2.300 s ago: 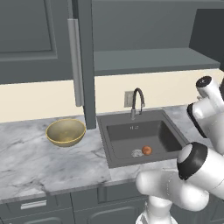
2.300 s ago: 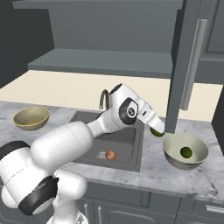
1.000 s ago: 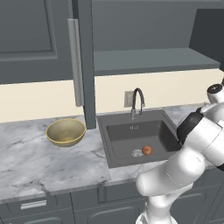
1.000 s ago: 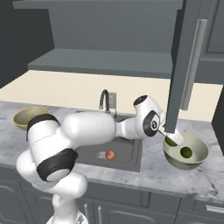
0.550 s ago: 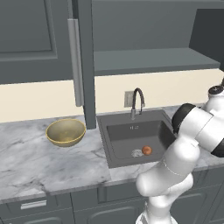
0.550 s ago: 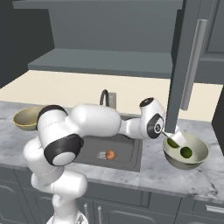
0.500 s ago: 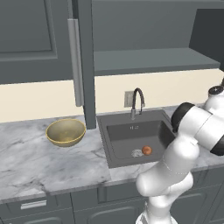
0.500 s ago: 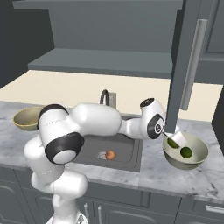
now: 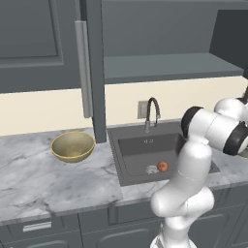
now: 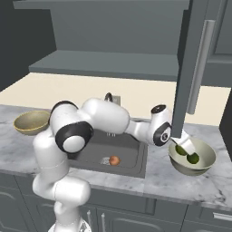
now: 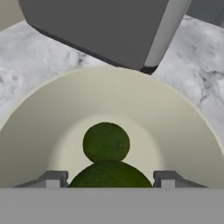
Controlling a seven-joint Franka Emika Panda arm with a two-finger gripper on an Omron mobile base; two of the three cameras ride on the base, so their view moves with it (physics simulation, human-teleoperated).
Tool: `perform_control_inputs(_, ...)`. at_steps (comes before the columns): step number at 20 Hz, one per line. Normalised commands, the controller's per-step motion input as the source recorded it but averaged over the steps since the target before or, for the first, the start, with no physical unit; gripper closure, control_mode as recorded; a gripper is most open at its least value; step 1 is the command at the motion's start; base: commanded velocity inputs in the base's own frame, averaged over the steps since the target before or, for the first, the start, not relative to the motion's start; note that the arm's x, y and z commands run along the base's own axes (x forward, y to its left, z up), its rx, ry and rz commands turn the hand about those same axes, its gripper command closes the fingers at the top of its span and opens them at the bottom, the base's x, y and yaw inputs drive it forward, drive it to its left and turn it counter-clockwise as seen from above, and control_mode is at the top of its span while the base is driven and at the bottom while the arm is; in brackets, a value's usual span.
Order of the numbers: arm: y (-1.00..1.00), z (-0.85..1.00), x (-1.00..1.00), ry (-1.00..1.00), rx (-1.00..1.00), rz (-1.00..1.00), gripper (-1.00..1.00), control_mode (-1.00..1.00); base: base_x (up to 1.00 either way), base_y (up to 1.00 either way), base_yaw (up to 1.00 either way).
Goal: Pick the limes from the cabinet and place them in one bowl. Pick the onion from the sink and place it in the other bowl.
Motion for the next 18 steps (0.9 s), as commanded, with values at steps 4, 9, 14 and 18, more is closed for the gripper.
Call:
perform_control_inputs(4, -0.13, -0.13, 0.19, 0.00, 0.04, 0.00, 1.00, -1.00, 0.00, 0.00, 0.00)
perform_control_inputs(9, -0.11, -0.11, 0.13, 0.01, 0.07, 0.00, 1.00, -1.00, 0.00, 0.00, 0.00)
perform_control_inputs(14, -0.05, -0.11, 0.09, 0.00, 0.07, 0.00, 1.00, -1.00, 0.00, 0.00, 0.00)
perform_control_inputs(18, -0.05, -0.09, 0.07, 0.00, 0.06, 0.00, 1.00, -1.00, 0.00, 0.00, 0.00)
